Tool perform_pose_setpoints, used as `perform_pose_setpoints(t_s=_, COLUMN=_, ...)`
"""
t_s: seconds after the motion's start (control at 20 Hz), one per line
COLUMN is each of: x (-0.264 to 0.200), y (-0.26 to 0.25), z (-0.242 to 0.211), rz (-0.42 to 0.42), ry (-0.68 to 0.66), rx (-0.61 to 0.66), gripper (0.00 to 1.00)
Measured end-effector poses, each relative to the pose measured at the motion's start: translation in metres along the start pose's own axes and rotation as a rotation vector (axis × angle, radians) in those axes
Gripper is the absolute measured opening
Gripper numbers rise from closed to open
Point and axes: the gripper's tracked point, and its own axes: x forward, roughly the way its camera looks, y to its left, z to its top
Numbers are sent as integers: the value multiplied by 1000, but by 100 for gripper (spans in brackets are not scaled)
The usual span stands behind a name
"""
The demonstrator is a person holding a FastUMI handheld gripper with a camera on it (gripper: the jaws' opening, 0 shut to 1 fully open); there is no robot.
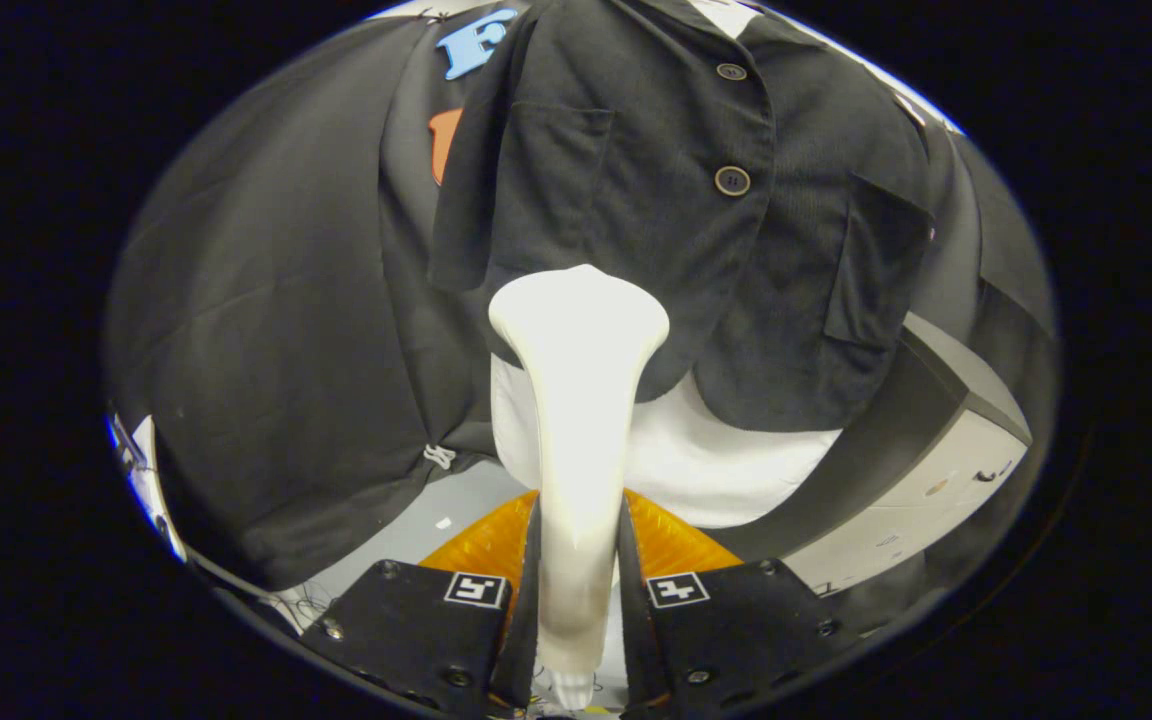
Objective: Iron the clothes twice with a garment steamer, once on the left side and once on the right side.
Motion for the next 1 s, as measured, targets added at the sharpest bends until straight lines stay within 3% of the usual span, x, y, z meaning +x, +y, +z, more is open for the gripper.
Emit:
perform_pose_setpoints(t_s=0.55, x=-46, y=-23, z=36, rz=30, ry=-71, rx=26, gripper=38)
perform_pose_setpoints(t_s=1.0, x=-116, y=-100, z=68, rz=-17, ry=-181, rx=85, gripper=38)
